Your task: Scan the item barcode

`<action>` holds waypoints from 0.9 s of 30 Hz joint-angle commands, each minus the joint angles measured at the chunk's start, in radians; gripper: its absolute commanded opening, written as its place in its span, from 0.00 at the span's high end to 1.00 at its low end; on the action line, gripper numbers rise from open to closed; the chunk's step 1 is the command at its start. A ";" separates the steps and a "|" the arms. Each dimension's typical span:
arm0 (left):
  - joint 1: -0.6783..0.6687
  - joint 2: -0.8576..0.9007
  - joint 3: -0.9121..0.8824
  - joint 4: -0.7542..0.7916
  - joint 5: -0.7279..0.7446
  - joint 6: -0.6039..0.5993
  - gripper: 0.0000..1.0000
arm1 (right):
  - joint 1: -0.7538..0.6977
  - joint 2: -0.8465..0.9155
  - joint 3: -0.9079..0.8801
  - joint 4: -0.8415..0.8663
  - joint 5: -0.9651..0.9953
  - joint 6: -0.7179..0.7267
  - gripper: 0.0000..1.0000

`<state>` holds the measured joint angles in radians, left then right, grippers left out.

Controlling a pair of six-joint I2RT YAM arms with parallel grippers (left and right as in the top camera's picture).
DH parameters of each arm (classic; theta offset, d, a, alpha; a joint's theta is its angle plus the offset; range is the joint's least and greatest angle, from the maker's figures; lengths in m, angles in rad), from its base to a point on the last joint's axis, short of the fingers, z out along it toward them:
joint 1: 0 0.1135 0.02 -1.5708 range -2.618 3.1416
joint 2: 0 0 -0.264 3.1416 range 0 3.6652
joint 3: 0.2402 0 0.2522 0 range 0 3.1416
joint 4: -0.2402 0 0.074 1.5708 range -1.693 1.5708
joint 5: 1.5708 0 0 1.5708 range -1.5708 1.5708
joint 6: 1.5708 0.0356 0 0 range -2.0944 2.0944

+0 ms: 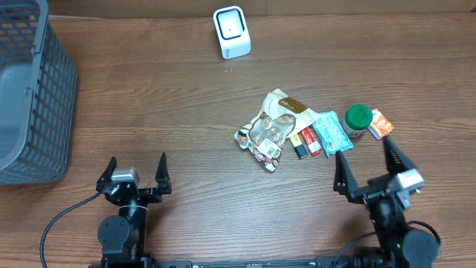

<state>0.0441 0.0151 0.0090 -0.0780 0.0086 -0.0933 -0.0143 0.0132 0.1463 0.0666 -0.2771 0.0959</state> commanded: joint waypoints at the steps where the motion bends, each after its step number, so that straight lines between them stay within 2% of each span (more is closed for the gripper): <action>1: -0.005 -0.011 -0.004 0.000 0.010 0.023 0.00 | -0.005 -0.010 -0.055 0.013 0.018 0.096 0.00; 7: -0.005 -0.011 -0.004 0.000 0.010 0.023 0.00 | 0.016 -0.010 -0.138 0.013 0.068 0.095 0.00; 14: -0.005 -0.011 -0.004 0.000 0.010 0.023 0.00 | 0.061 -0.010 -0.139 -0.144 0.165 0.086 0.00; 21: -0.005 -0.011 -0.004 0.000 0.010 0.023 0.00 | 0.061 -0.010 -0.139 -0.135 0.089 -0.156 0.00; 27: -0.005 -0.011 -0.004 0.000 0.010 0.023 0.00 | 0.058 -0.010 -0.139 -0.135 0.094 -0.184 0.00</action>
<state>0.0441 0.0151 0.0090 -0.0780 0.0086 -0.0933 0.0410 0.0128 0.0185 -0.0753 -0.1768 -0.0391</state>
